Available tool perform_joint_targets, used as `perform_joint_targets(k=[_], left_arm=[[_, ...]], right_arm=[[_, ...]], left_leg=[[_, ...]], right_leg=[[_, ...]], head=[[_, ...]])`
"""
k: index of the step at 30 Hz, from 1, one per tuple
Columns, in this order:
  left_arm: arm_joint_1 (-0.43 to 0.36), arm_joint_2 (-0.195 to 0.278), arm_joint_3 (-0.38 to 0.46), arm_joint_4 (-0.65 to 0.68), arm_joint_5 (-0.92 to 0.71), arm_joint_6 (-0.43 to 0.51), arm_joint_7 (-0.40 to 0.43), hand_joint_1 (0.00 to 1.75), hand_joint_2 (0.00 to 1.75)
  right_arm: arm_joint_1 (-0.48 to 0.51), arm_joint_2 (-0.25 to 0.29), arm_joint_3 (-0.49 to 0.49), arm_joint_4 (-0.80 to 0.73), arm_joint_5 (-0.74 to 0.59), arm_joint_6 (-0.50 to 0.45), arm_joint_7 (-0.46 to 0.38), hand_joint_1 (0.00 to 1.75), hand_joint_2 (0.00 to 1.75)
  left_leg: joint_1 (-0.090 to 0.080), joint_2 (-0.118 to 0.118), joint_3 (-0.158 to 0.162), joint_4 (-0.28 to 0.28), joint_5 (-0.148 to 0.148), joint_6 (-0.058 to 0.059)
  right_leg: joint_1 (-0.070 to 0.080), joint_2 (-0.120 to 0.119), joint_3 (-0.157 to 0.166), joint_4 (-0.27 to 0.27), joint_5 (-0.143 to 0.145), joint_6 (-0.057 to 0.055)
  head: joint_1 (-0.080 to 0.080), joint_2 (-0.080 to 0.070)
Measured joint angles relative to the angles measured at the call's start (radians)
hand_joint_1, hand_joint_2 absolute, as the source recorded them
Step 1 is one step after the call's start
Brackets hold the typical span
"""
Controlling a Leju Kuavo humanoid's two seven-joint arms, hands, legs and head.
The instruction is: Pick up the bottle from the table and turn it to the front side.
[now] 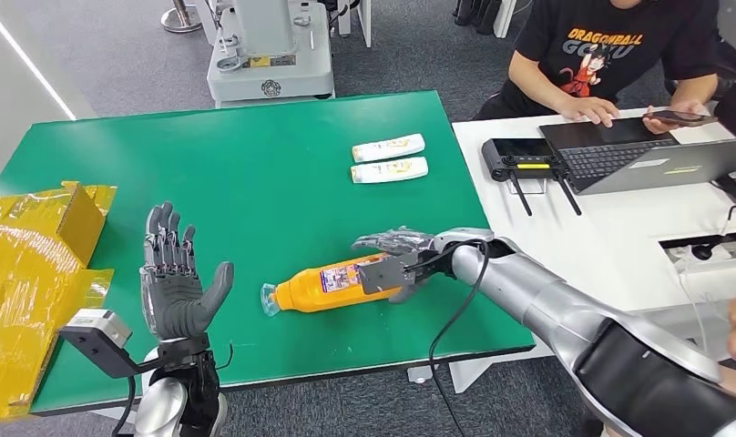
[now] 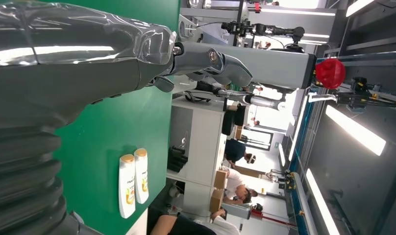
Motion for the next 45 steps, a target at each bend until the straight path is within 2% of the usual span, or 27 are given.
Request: perform_joint_targets(k=[6, 24, 27, 31, 34, 36, 39, 40, 41, 42, 44, 45], left_arm=[[0.0, 0.0, 0.001, 0.0, 0.0, -0.002, 0.002, 0.0, 1.75], [0.0, 0.0, 0.001, 0.0, 0.0, -0.003, 0.002, 0.0, 1.75], [0.001, 0.0, 0.001, 0.0, 0.0, -0.002, 0.006, 0.0, 1.75], [0.004, 0.001, 0.001, 0.003, 0.0, -0.004, 0.008, 0.0, 1.75], [0.004, 0.002, 0.001, 0.008, 0.001, -0.004, 0.006, 0.0, 1.75], [0.005, 0.003, 0.001, 0.014, 0.005, -0.003, 0.002, 0.0, 1.75], [0.007, 0.008, 0.001, 0.023, 0.013, 0.004, -0.009, 0.0, 1.75], [0.009, 0.009, 0.001, 0.026, 0.016, 0.007, -0.011, 0.0, 1.75], [0.01, 0.01, 0.001, 0.029, 0.018, 0.008, -0.013, 0.0, 1.75], [0.012, 0.011, 0.002, 0.032, 0.019, 0.009, -0.014, 0.0, 1.75], [0.015, 0.011, 0.002, 0.036, 0.022, 0.01, -0.016, 0.0, 1.75], [0.015, 0.011, 0.002, 0.037, 0.023, 0.01, -0.016, 0.0, 1.75]], right_arm=[[0.034, 0.0, -0.001, 0.008, -0.016, -0.013, -0.011, 0.0, 1.75], [0.039, 0.0, -0.001, 0.011, -0.015, -0.019, -0.013, 0.0, 1.75], [0.038, 0.0, -0.001, 0.009, -0.005, -0.018, -0.045, 0.09, 1.75], [0.034, -0.006, 0.0, -0.004, 0.01, -0.004, -0.07, 1.36, 1.75], [0.028, -0.017, 0.001, -0.016, 0.021, 0.002, -0.069, 1.61, 1.75], [0.019, -0.027, 0.003, -0.026, 0.025, 0.01, -0.071, 1.68, 1.75], [0.006, -0.042, 0.004, -0.039, 0.029, 0.017, -0.073, 1.67, 1.75], [0.003, -0.046, 0.004, -0.042, 0.031, 0.016, -0.074, 1.64, 1.75], [0.0, -0.051, 0.004, -0.044, 0.033, 0.015, -0.074, 1.54, 1.75], [-0.001, -0.054, 0.004, -0.046, 0.033, 0.015, -0.074, 1.32, 1.75], [-0.003, -0.061, 0.004, -0.05, 0.029, 0.015, -0.076, 0.56, 1.75], [-0.003, -0.063, 0.004, -0.051, 0.026, 0.016, -0.076, 0.24, 1.75]], left_leg=[[0.0, 0.001, 0.0, 0.0, 0.0, 0.0], [0.0, 0.001, 0.0, 0.0, 0.0, 0.0], [0.0, 0.001, 0.0, 0.0, 0.0, 0.0], [0.0, 0.001, 0.0, 0.0, 0.0, 0.0], [0.0, 0.0, 0.0, 0.0, 0.0, 0.0], [0.0, 0.0, 0.0, 0.0, 0.0, 0.0], [0.0, 0.0, 0.0, 0.0, 0.0, 0.0], [0.0, 0.0, 0.0, 0.0, 0.0, 0.0], [0.0, 0.0, 0.0, 0.0, 0.0, 0.0], [0.0, 0.0, 0.0, 0.0, 0.0, 0.0], [0.0, 0.0, 0.0, 0.0, 0.0, 0.0], [0.0, 0.0, 0.0, 0.0, 0.0, 0.0]], right_leg=[[0.0, 0.0, 0.0, 0.0, 0.0, 0.0], [0.0, 0.0, 0.0, 0.0, 0.0, 0.0], [0.0, 0.0, 0.0, 0.0, 0.0, 0.0], [0.0, 0.001, 0.0, 0.0, 0.0, 0.0], [0.0, 0.0, 0.0, 0.0, 0.0, 0.0], [0.0, 0.0, 0.0, 0.0, 0.0, 0.0], [0.0, 0.0, 0.0, 0.0, 0.0, 0.0], [0.0, 0.0, 0.0, 0.0, 0.0, 0.0], [0.0, 0.0, 0.0, 0.0, 0.0, 0.0], [0.0, 0.0, 0.0, 0.0, 0.0, 0.0], [0.0, 0.0, 0.0, 0.0, 0.0, 0.0], [0.0, 0.0, 0.0, 0.0, 0.0, 0.0]], head=[[0.0, 0.0], [0.0, 0.0], [0.0, 0.0], [0.0, 0.0], [0.0, 0.0], [0.0, 0.0], [0.0, 0.0], [0.0, 0.0], [0.0, 0.0], [0.0, 0.0], [0.0, 0.0], [0.0, 0.0]])
